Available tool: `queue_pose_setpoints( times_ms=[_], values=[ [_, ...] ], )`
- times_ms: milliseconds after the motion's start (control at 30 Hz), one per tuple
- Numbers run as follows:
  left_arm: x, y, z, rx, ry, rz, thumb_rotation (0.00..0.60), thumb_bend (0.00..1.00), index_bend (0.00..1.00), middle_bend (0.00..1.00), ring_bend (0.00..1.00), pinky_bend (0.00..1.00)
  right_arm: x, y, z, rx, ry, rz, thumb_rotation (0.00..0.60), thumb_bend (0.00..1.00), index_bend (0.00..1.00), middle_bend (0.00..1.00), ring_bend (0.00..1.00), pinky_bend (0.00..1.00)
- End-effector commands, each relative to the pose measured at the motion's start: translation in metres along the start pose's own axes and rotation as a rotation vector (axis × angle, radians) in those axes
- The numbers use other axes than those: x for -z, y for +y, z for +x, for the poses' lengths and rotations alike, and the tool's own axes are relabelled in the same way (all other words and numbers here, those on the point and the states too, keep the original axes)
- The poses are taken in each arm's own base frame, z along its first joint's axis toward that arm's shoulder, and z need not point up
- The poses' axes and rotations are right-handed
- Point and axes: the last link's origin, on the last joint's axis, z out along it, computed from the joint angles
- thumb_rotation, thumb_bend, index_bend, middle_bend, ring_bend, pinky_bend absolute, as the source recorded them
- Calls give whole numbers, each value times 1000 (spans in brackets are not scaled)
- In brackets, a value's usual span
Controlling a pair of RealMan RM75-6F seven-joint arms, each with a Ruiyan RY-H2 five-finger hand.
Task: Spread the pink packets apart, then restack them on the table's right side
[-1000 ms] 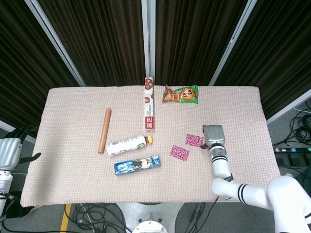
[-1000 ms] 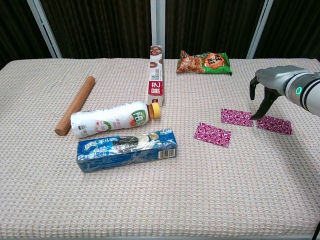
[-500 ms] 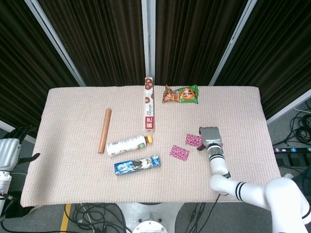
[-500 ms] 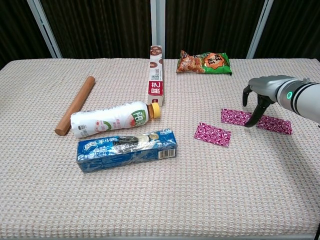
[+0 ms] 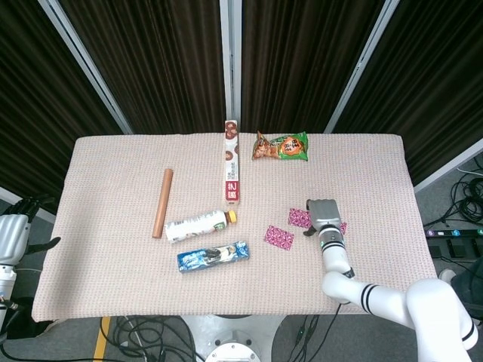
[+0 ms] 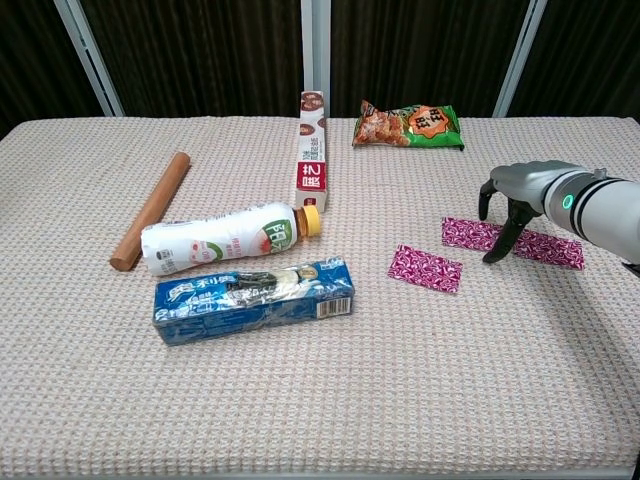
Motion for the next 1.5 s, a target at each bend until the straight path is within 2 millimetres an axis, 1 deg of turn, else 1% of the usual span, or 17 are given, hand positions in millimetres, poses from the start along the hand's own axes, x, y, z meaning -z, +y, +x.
queue_pose_setpoints(
  times_ms=[33, 333, 600, 833, 967, 1100, 1233, 1500],
  values=[
    [0, 0, 3, 4, 15, -11, 600, 0, 293, 308, 253, 327, -1, -1, 1, -3, 1, 1, 477, 0, 326, 1000, 1000, 1000],
    [-2, 0, 5, 5, 14, -11, 600, 0, 293, 309, 253, 326, -5, -5, 4, -16, 0, -1, 480, 0, 349, 1000, 1000, 1000],
    [-4, -1, 4, 3, 12, -7, 600, 0, 293, 309, 253, 326, -9, -6, 7, -13, -3, -8, 526, 1, 375, 1000, 1000, 1000],
    [-6, -1, 5, 3, 14, -7, 600, 0, 293, 309, 253, 326, -10, -8, 4, -3, -13, -8, 521, 0, 386, 1000, 1000, 1000],
    [-5, -2, 4, 4, 12, -4, 600, 0, 293, 309, 254, 326, -11, -9, 3, -3, -15, -9, 551, 0, 396, 1000, 1000, 1000],
    [-2, -6, 4, 3, 12, 7, 600, 0, 293, 309, 253, 326, -11, -9, 2, -1, -18, -11, 559, 0, 420, 1000, 1000, 1000],
    [-2, -6, 4, 5, 13, 7, 600, 0, 293, 309, 253, 326, -11, -11, 4, -7, -13, -8, 591, 0, 438, 1000, 1000, 1000],
    [-3, -4, 6, 5, 18, 0, 600, 0, 293, 309, 253, 326, -9, -10, 5, -14, -10, -8, 599, 1, 449, 1000, 1000, 1000]
  ],
)
